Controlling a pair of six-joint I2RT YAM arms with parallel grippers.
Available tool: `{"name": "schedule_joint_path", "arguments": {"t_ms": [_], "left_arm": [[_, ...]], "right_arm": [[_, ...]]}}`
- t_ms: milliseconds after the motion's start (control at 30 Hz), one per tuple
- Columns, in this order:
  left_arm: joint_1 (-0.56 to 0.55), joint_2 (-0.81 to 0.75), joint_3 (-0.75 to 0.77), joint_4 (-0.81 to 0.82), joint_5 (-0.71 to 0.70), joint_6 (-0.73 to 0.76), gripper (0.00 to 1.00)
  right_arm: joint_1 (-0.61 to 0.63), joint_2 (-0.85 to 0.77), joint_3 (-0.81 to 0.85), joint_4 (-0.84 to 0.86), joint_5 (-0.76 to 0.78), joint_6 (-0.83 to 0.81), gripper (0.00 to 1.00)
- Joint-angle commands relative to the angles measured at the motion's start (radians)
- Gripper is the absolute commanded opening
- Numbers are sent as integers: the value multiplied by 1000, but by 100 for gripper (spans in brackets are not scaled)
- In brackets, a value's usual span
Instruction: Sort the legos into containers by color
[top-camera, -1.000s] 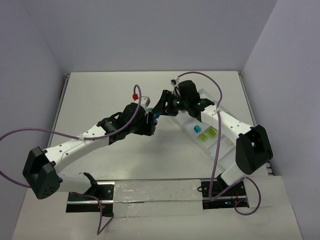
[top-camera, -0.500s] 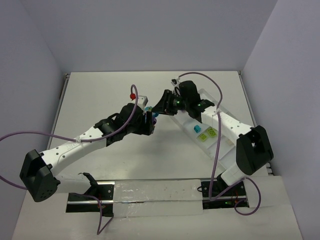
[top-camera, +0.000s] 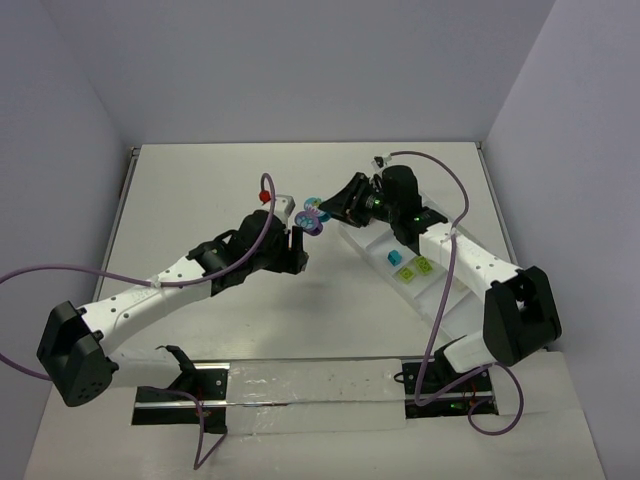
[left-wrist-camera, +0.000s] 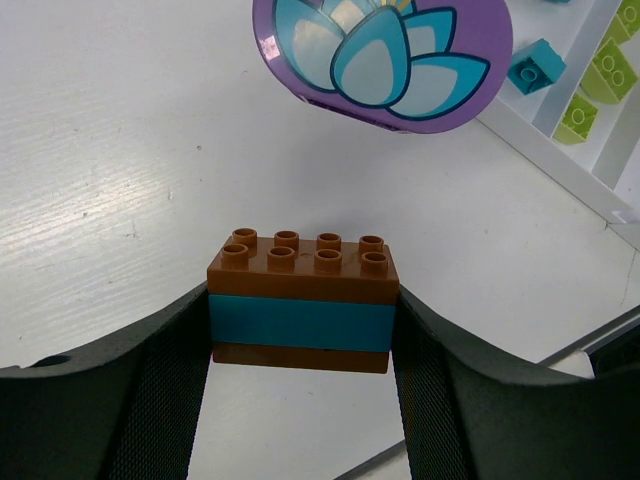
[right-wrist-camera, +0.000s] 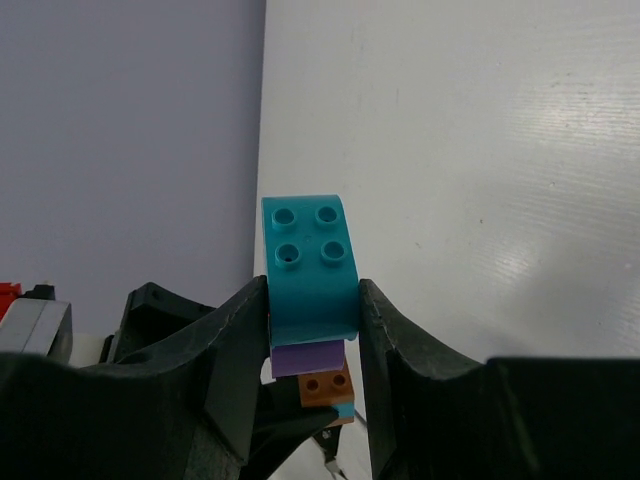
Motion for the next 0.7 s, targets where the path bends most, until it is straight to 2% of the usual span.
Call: {"name": "schedule_joint_path", "arguments": {"t_ms": [0, 100, 167, 200, 467, 600, 667], "left_arm": [[8, -22, 0, 3, -38, 10, 0], [30, -5, -5, -19, -61, -2, 0], [82, 17, -5, -38, -66, -27, 0], [94, 27, -4, -43, -63, -41, 0], [208, 256, 70, -133, -208, -202, 0], [237, 367, 122, -147, -198, -224, 23], [236, 374, 131, -148, -189, -222, 40]], "right_arm": [[3, -64, -3, 26, 37, -6, 0], [1, -98, 4, -61, 117, -65, 0], [-4, -136, 12, -156, 267, -118, 0], [-8, -155, 10, -175, 291, -132, 0], [-43, -243, -8, -275, 374, -224, 0], [-48, -256, -14, -295, 381, -245, 0], [-52, -257, -17, -295, 378, -248, 0]]}}
